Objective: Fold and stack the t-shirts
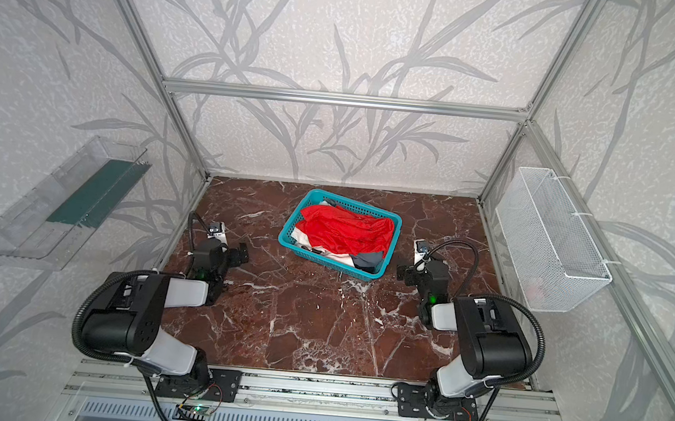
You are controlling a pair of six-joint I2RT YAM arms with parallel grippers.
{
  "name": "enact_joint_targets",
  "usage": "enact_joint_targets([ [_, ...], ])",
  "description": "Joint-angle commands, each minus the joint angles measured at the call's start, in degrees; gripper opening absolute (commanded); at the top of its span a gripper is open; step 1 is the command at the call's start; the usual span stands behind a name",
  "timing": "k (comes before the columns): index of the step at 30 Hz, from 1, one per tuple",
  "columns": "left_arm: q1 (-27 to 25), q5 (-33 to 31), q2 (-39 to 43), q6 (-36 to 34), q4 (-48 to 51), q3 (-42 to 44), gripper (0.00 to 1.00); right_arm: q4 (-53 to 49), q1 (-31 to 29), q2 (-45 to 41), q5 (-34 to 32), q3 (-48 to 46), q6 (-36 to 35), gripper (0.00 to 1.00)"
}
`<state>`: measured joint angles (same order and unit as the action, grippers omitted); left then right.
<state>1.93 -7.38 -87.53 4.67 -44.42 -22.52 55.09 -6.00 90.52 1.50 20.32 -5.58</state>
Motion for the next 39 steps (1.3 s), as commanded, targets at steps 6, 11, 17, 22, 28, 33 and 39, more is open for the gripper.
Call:
enact_joint_targets([
  [6,0.05,-0.09,0.64,-0.62,-0.93,-1.06,0.99,1.08,-0.06,0.18,-0.66,1.00,0.57,0.99],
  [11,0.01,-0.08,0.63,-0.62,-0.93,-1.03,0.99,0.58,-0.03,0.18,-1.23,1.22,0.92,0.99],
  [17,0.02,-0.09,0.61,-0.62,-0.89,-1.08,0.99,0.81,-0.07,0.18,-1.36,1.15,0.84,0.99],
  [22,0.02,-0.09,0.60,-0.62,-0.86,-1.08,0.99,4.62,-0.07,0.18,-2.32,-0.93,1.08,0.99],
  [28,0.00,-0.12,0.60,-0.62,-0.87,-1.03,0.99,8.63,-0.65,0.49,-2.59,-2.88,0.51,0.99],
  [33,0.05,-0.09,0.60,-0.67,-0.88,-1.03,0.99,8.80,-0.79,0.49,-3.72,-2.83,0.70,0.99],
  [39,0.00,-0.08,0.65,-0.62,-0.80,-1.08,0.99,2.48,-0.86,0.28,-5.47,0.44,1.35,0.99],
])
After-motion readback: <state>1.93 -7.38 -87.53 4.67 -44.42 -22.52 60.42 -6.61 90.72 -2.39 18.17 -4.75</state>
